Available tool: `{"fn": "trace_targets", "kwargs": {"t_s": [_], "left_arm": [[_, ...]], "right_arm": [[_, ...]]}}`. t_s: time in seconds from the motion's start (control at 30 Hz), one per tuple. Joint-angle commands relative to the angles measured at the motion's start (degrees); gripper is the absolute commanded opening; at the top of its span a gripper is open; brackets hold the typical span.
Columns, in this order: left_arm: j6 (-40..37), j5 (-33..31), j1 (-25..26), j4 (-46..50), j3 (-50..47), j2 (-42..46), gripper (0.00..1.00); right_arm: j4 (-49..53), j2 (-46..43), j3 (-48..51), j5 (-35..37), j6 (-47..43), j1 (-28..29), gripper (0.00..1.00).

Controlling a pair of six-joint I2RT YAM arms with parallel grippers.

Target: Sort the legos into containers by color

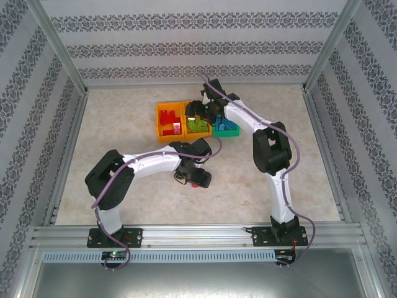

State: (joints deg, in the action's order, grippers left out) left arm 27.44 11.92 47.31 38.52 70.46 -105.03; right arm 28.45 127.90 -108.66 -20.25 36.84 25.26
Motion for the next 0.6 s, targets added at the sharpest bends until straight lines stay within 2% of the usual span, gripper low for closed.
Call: {"fn": "trace_targets", "kwargs": {"t_s": [0.0,0.07,0.2,0.33,0.57], "left_arm": [[1.39,-0.85,0.59,3.32,1.89,-1.33,0.72],[1.26,-1.11,0.59,4.12,2.48,-2.28,0.63],[0.80,-1.88,0.68,5.39,3.09,-3.37,0.56],[-0.06,-2.71,0.66,6.46,4.02,-4.28,0.40],[-2.61,-5.93,0.33,9.70,6.72,-4.28,0.27]], "right_arm": [[-0.75,-4.30,1.86,-1.16,0.56,-0.29,0.77],[-0.85,-5.63,2.89,-0.78,0.25,-0.38,0.77],[-1.54,-8.54,5.53,-0.12,0.03,-0.82,0.77],[-2.24,-11.18,7.94,0.24,0.09,-1.26,0.77],[-2.52,-16.30,11.14,0.78,-0.68,-2.26,0.77]]}}
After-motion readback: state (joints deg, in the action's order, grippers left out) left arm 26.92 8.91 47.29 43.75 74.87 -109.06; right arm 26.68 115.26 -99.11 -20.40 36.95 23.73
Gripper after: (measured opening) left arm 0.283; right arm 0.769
